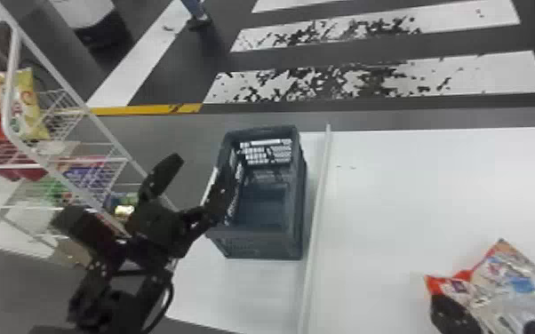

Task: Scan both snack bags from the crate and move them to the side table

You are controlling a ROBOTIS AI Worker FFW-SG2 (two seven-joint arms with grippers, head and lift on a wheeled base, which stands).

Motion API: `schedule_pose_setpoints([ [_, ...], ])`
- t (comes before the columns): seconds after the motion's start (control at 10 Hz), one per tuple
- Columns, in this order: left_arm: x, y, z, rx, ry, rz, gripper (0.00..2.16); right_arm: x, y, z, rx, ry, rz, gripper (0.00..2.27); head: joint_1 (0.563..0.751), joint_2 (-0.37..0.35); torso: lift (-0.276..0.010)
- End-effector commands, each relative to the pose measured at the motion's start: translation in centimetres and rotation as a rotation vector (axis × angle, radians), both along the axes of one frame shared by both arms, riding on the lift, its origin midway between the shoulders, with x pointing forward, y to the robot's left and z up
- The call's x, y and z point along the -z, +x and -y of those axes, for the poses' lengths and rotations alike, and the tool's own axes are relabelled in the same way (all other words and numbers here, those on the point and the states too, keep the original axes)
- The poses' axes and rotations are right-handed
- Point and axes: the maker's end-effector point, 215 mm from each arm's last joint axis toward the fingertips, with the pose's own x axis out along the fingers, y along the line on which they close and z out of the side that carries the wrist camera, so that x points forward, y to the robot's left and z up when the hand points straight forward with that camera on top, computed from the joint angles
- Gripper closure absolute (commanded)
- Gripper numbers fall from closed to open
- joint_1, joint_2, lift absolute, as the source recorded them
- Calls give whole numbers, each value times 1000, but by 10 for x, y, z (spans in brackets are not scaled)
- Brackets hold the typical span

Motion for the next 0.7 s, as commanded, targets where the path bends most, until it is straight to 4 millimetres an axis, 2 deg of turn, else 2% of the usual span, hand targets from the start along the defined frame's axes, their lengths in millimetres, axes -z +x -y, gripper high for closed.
schedule_pose_setpoints([
  [0.0, 0, 1, 1, 3, -3, 5, 66, 5, -4, 0, -5, -1, -10, 2246, 695, 350, -29],
  [0.2, -1, 1, 3, 5, -5, 15, 66, 10, -16, 4, -7, -5, -30, 2246, 695, 350, -29],
  [0.6, -2, -1, 3, 13, -5, 38, 66, 32, -45, 30, 20, -40, -127, 2246, 695, 350, -29],
])
